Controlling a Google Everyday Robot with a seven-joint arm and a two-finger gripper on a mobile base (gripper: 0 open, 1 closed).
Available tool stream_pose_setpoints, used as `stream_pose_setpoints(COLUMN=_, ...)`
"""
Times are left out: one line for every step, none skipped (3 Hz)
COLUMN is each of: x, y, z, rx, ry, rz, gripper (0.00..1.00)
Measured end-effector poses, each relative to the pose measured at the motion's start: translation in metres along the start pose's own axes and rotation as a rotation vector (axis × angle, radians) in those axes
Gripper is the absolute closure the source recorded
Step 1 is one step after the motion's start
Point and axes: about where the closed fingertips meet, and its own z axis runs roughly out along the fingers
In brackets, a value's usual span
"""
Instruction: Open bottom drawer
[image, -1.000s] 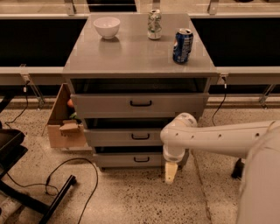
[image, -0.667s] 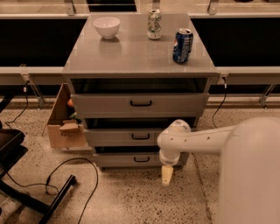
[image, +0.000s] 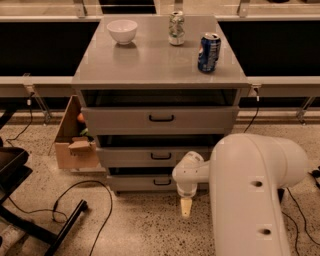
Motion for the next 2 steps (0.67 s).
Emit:
stream_pose_setpoints(x=0.002, y=-0.015, z=0.059, rx=-0.003, ry=0.031, rz=-0.013, gripper=0.00)
stream_pose_setpoints(x=0.003, y=-0.030, z=0.085, rx=0.003, ry=0.033, rz=-0.013, gripper=0.00)
